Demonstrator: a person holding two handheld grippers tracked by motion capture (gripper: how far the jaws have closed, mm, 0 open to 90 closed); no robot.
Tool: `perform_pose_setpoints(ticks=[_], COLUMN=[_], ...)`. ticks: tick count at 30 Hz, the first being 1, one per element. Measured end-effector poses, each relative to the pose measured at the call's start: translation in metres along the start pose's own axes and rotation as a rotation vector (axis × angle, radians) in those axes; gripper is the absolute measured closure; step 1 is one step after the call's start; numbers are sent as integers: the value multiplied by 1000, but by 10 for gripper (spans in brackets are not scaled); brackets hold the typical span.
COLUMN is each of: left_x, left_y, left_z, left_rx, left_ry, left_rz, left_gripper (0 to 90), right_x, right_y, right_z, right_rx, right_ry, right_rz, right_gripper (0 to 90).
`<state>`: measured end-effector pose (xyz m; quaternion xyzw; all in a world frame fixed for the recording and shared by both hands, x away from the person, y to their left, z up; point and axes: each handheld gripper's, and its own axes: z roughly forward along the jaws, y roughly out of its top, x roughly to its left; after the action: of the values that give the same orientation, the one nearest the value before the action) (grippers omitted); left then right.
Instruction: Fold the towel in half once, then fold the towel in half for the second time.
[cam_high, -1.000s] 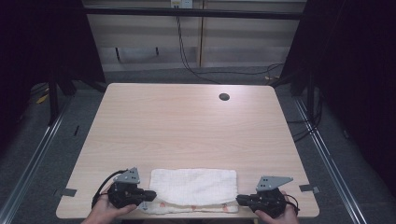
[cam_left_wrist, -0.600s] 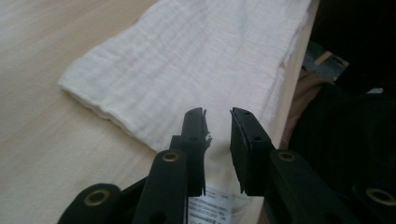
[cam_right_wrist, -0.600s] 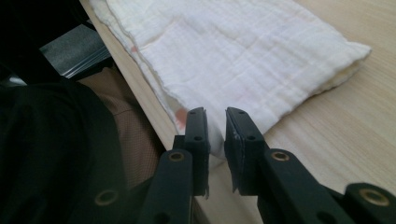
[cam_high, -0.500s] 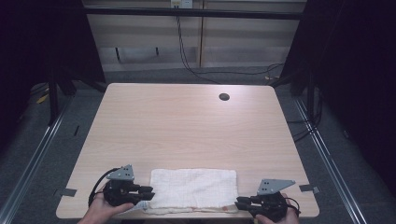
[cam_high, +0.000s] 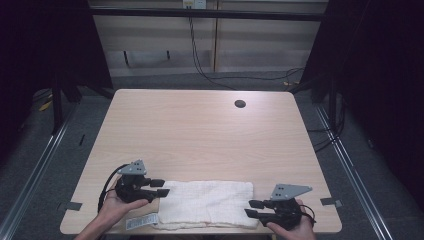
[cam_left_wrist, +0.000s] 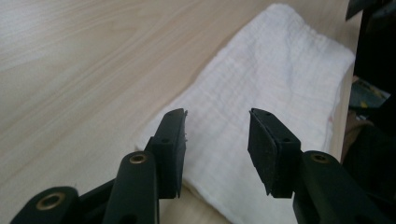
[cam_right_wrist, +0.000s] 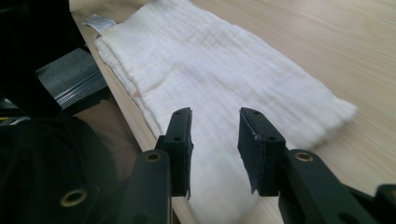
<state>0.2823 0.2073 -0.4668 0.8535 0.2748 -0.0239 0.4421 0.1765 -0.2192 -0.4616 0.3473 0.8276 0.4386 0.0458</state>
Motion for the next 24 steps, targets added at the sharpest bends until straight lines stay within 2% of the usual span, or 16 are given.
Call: perform_pose_setpoints(ticks=[1,3,4,6,7,8,10,11,12,13,15,18,19,21,23,24], left_x=[0,4,8,12,12,14,14,19,19,20,19,18,18,21,24,25], left_y=[0,7,13,19,19,23,23,24,23,20,19,15,14,11,8,7], left_z=[0,3,4,5,5,8,8,10,10,9,9,10,11,12,12,13], left_rx=[0,-1,-14,-16,-16,0,0,-16,-22,-29,-18,-3,10,16,1,4], left_ry=[0,23,22,51,51,86,86,87,96,85,96,94,95,89,56,61], left_rz=[0,-1,-20,-7,-7,9,9,-20,-23,-51,-42,-27,-18,-26,-46,-55], left_gripper=[561,542,529,520,515,506,502,502,472,454,439,419,404,403,394,392], right_x=[0,3,4,6,8,10,11,11,18,24,30,34,39,43,50,55], right_y=[0,10,13,21,25,28,31,31,40,45,51,54,58,59,63,65], right_z=[0,12,15,22,25,29,32,32,43,52,60,68,76,81,89,93], right_rx=[0,19,16,10,10,9,12,12,11,20,34,37,45,58,71,82], right_ry=[0,18,19,38,42,47,54,54,69,91,113,134,151,158,180,190], right_rz=[0,-17,-19,-28,-30,-41,-44,-44,-58,-84,-108,-110,-121,-124,-146,-153], right_gripper=[651,620,616,611,608,605,605,600,593,602,592,574,556,544,538,540])
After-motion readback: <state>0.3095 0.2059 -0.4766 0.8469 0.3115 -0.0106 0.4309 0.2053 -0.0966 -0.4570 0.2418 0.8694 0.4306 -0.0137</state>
